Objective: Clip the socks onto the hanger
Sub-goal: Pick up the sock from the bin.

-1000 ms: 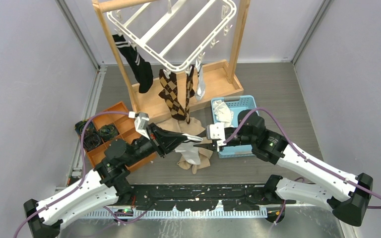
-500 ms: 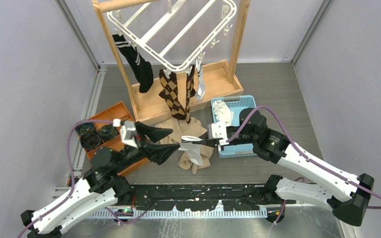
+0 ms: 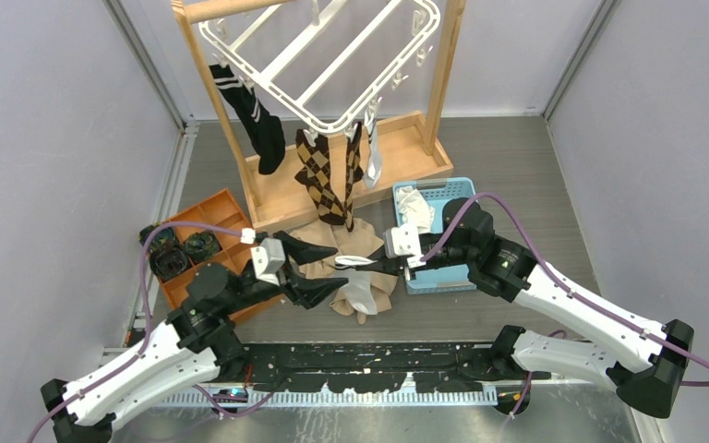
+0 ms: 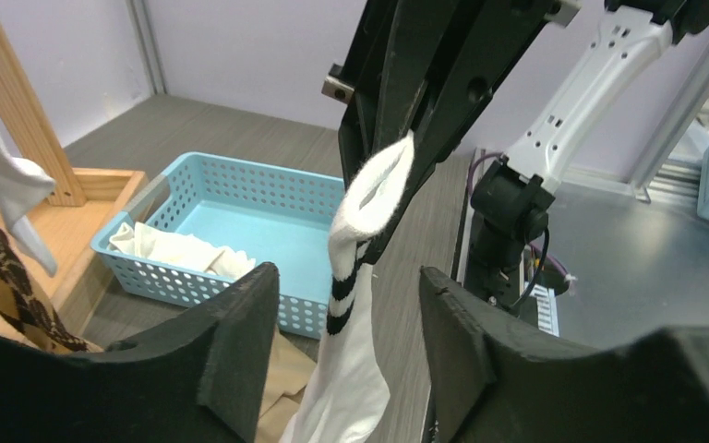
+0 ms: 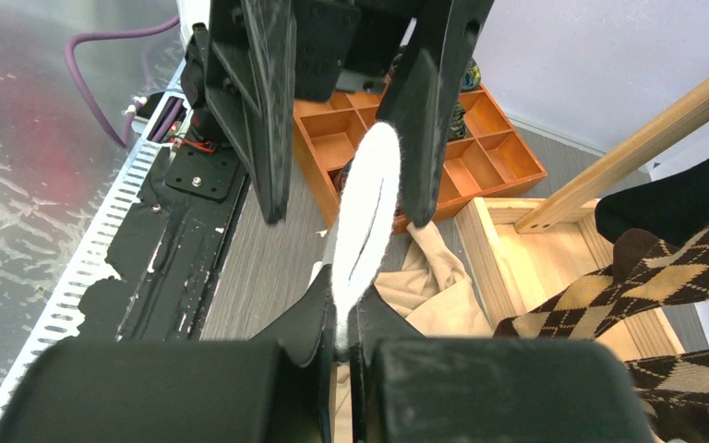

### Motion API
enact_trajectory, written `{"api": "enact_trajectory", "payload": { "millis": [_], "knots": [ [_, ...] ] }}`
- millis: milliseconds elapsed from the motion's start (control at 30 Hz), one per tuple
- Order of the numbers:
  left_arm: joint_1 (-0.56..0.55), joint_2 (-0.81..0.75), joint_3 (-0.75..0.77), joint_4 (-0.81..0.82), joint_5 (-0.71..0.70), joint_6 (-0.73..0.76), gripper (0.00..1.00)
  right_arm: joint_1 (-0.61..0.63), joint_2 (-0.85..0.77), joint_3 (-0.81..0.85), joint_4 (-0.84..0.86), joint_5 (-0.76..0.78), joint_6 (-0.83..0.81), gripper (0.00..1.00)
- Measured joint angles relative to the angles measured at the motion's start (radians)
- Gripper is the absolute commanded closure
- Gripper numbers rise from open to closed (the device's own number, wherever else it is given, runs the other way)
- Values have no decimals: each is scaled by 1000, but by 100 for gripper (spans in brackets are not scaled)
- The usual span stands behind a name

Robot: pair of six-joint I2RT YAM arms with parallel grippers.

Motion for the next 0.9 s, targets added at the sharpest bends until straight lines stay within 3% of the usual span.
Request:
{"api": "enact_trajectory", "payload": {
  "millis": [167,600,733,767,833,900],
  "knots": [
    [0,51,3,27,31,19,56,0,3,6,0,-6,4,99],
    [0,22,3,95,33,7,65,0,3,6,0,-3,7,98],
    [0,18,3,150,34,-19,90,0,3,6,0,-3,8,97],
    [0,21,3,159,34,-29,92,0,3,6,0,-3,9,97],
    [0,30,2,177,37,-39,92,0,3,6,0,-3,13,97],
    [0,42,2,186,38,-44,84,0,3,6,0,-2,18,97]
  ]
}}
